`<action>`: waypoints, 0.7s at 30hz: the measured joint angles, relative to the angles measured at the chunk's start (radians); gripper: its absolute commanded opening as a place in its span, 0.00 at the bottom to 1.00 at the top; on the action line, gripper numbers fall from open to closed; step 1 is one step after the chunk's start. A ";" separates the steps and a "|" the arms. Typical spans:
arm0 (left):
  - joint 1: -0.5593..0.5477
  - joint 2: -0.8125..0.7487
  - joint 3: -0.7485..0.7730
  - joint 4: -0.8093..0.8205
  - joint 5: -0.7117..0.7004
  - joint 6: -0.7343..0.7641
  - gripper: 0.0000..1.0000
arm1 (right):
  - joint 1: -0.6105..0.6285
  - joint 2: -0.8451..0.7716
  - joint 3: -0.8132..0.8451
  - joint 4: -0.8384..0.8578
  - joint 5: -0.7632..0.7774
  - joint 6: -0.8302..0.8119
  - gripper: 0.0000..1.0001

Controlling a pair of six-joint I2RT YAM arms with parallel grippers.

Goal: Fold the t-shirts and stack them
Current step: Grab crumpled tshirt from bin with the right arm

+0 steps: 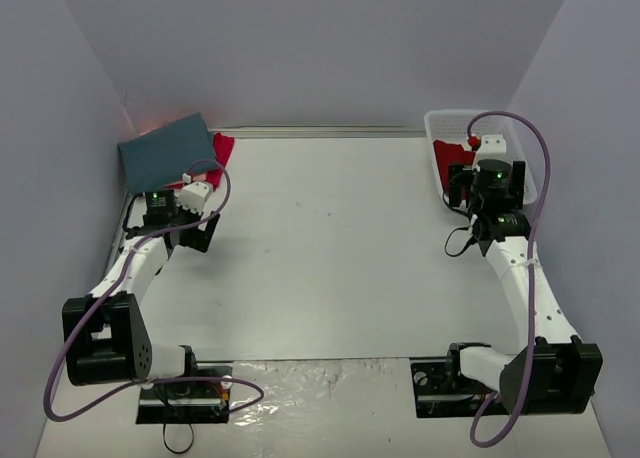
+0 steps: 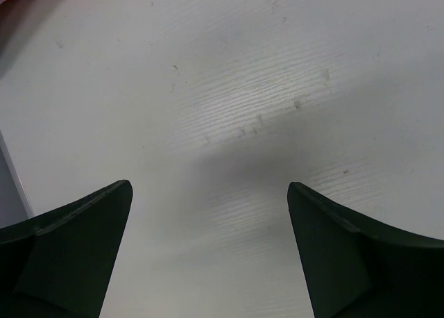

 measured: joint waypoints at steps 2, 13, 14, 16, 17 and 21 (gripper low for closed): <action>0.000 0.000 0.000 -0.001 0.005 0.000 0.94 | 0.000 0.023 0.030 0.005 0.028 0.000 1.00; 0.000 0.000 0.000 -0.002 0.014 0.001 0.94 | -0.077 0.373 0.317 -0.014 0.028 0.009 0.99; 0.000 -0.001 0.000 -0.004 0.014 0.001 0.94 | -0.083 0.410 0.354 -0.028 0.013 0.013 0.99; 0.000 -0.003 0.000 -0.006 0.015 0.001 0.94 | -0.095 0.481 0.415 -0.042 -0.016 0.021 0.98; 0.000 -0.004 0.000 -0.006 0.015 0.001 0.94 | -0.102 0.515 0.442 -0.054 -0.035 0.026 0.96; 0.000 -0.008 0.000 -0.008 0.017 0.001 0.94 | -0.130 0.647 0.533 -0.106 -0.106 0.039 0.95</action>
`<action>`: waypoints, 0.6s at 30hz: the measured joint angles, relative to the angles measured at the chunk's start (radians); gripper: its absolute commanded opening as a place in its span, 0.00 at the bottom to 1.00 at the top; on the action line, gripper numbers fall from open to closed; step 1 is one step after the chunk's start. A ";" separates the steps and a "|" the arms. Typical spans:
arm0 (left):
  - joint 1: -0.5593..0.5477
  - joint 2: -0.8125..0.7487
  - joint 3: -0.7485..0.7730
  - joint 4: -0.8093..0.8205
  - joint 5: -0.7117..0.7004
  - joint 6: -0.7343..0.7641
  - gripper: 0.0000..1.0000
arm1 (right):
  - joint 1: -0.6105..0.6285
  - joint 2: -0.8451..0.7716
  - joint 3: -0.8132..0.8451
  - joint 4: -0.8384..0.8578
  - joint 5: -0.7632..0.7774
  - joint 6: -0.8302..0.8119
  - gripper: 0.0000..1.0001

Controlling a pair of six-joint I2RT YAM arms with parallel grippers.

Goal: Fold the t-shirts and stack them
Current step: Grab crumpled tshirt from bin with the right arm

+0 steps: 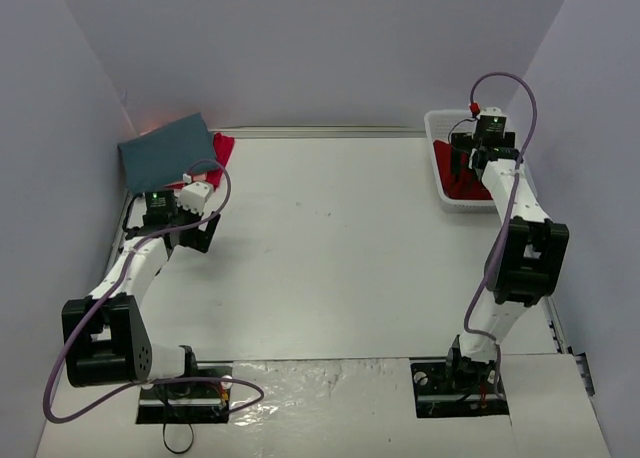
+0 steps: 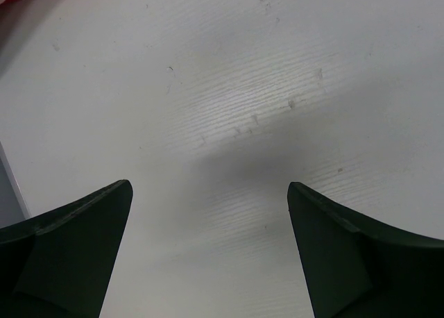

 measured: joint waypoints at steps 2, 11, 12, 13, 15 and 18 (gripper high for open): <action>0.000 0.000 0.000 0.000 0.000 0.000 0.94 | -0.011 0.061 0.027 -0.020 -0.034 0.007 0.94; 0.000 0.000 0.000 0.000 0.000 0.011 0.94 | -0.036 0.222 0.073 -0.082 -0.124 0.017 0.84; 0.000 0.000 0.000 0.000 0.000 0.014 0.94 | -0.040 0.233 0.075 -0.083 -0.129 0.015 0.77; 0.000 0.001 0.000 -0.001 0.000 0.014 0.94 | -0.040 0.241 0.076 -0.084 -0.134 0.014 0.66; 0.000 0.003 0.000 -0.001 0.000 0.014 0.94 | -0.044 0.255 0.080 -0.086 -0.141 0.009 0.39; -0.003 0.008 0.000 -0.001 0.000 0.015 0.94 | -0.050 0.267 0.083 -0.087 -0.147 0.014 0.11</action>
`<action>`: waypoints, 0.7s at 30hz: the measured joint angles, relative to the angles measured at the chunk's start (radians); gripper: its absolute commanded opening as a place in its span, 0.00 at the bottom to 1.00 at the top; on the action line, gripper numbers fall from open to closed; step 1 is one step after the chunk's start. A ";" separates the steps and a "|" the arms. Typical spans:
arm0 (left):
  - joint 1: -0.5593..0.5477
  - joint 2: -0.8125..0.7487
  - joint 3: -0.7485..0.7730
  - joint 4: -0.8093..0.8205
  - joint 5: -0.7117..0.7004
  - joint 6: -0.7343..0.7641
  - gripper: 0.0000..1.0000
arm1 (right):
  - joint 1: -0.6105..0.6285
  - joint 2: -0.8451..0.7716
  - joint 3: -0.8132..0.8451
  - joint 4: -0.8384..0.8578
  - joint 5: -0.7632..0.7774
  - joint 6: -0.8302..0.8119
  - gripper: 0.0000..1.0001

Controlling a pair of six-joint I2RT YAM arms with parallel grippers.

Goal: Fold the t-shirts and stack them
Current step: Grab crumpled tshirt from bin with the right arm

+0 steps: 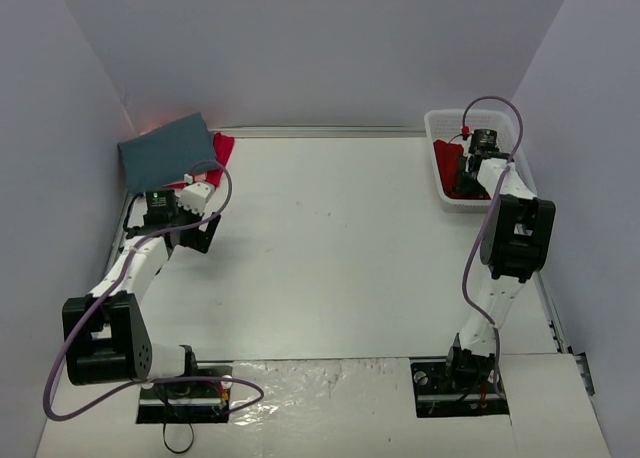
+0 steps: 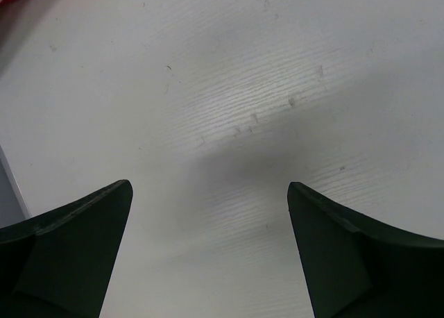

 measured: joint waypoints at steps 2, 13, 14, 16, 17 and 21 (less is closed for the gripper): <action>-0.001 0.003 0.000 0.000 0.001 0.002 0.94 | -0.002 0.000 0.000 -0.004 -0.003 0.000 0.00; -0.003 0.013 0.000 -0.011 0.014 0.003 0.94 | -0.002 -0.012 0.006 -0.010 -0.003 0.007 0.00; -0.003 0.013 0.000 -0.013 0.016 0.003 0.94 | -0.002 -0.021 0.006 -0.014 -0.002 0.008 0.00; -0.004 0.013 0.000 -0.020 0.020 0.004 0.94 | -0.002 -0.048 0.006 -0.021 0.001 0.011 0.00; -0.004 0.013 0.000 -0.024 0.023 0.004 0.94 | -0.002 -0.067 0.005 -0.023 0.003 0.010 0.00; -0.005 0.013 0.000 -0.031 0.030 0.006 0.94 | -0.002 -0.181 0.005 -0.030 0.007 0.010 0.00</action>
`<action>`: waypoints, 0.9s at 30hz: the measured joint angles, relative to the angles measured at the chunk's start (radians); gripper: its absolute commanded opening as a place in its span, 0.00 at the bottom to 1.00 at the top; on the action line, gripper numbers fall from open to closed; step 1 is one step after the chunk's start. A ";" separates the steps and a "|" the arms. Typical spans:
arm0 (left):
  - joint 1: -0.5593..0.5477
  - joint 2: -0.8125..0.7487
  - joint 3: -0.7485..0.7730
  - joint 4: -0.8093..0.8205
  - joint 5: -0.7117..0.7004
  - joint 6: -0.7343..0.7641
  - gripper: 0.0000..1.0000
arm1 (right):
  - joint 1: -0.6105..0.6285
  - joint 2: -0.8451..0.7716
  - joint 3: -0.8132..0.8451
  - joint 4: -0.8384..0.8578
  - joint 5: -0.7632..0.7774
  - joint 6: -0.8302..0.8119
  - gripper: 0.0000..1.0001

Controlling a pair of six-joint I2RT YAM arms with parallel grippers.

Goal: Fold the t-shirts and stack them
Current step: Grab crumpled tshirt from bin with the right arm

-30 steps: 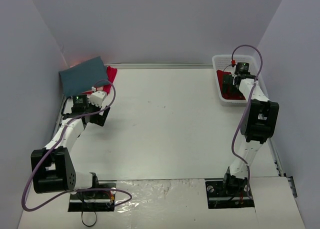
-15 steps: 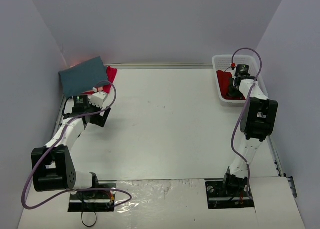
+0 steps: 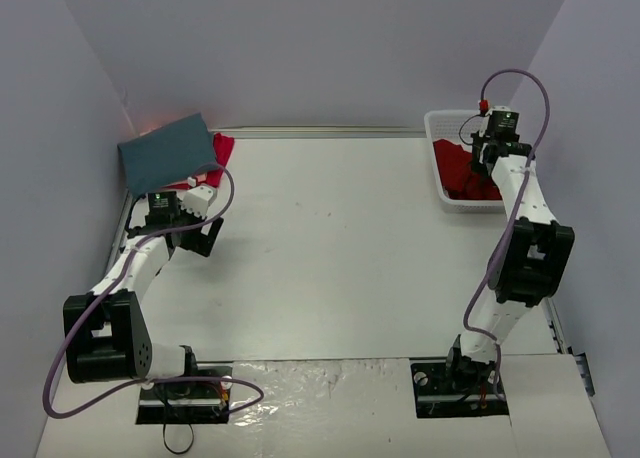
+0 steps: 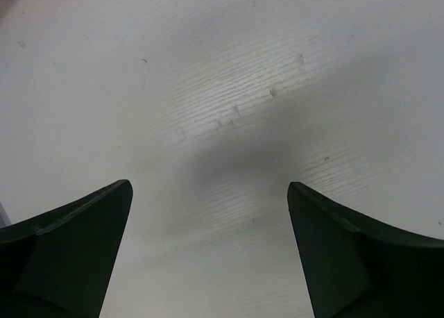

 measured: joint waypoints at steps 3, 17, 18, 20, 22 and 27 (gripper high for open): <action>-0.003 0.000 0.000 -0.002 0.004 0.000 0.94 | 0.000 -0.104 0.000 0.000 0.008 -0.002 0.00; -0.003 -0.011 0.000 -0.009 0.012 0.000 0.94 | 0.006 -0.255 0.217 -0.159 -0.017 -0.041 0.00; -0.003 -0.018 0.000 -0.009 0.013 0.000 0.94 | 0.010 -0.255 0.265 -0.170 -0.032 -0.045 0.00; -0.003 -0.039 0.000 -0.006 0.013 0.000 0.94 | 0.024 -0.266 0.337 -0.183 -0.064 -0.060 0.00; -0.003 -0.068 0.000 -0.003 0.012 0.000 0.94 | 0.045 -0.287 0.377 -0.202 -0.092 -0.073 0.00; -0.003 -0.133 -0.001 0.017 0.011 -0.005 0.94 | 0.211 -0.424 0.414 -0.252 -0.170 -0.117 0.00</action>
